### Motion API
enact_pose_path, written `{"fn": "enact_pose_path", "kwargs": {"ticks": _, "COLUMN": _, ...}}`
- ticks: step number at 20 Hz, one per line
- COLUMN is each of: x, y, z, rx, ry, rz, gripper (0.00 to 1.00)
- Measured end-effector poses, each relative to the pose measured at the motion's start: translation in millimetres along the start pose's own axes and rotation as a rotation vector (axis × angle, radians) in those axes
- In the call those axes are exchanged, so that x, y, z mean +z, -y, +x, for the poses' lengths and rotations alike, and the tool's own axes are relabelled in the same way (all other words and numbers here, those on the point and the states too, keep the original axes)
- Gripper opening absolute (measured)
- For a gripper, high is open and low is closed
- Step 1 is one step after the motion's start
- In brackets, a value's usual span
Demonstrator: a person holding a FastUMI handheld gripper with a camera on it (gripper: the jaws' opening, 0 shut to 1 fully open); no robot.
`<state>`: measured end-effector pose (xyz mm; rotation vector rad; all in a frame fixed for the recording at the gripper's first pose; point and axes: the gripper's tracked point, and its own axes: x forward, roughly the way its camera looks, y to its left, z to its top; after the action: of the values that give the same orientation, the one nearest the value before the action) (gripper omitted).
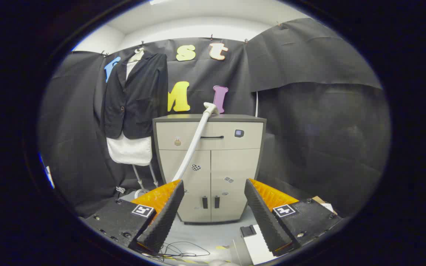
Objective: Iron the clothes twice with a garment steamer, once on the left side and once on the right side.
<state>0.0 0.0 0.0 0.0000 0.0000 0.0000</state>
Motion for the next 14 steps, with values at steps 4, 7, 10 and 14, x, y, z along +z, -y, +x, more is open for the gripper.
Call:
{"fn": "enact_pose_path", "kwargs": {"ticks": 4, "x": -2.6, "y": -1.2, "z": -1.5, "rx": 0.015, "ry": -0.008, "rz": -0.022, "gripper": 1.00}}
{"fn": "enact_pose_path", "kwargs": {"ticks": 7, "x": -1.9, "y": -1.2, "z": -2.6, "rx": 0.021, "ry": -0.012, "rz": -0.026, "gripper": 1.00}}
{"fn": "enact_pose_path", "kwargs": {"ticks": 10, "x": -3.4, "y": 1.2, "z": -2.3, "rx": 0.018, "ry": -0.022, "rz": -0.038, "gripper": 1.00}}
{"fn": "enact_pose_path", "kwargs": {"ticks": 14, "x": -5.0, "y": 0.3, "z": -1.9, "rx": 0.014, "ry": -0.026, "rz": -0.024, "gripper": 1.00}}
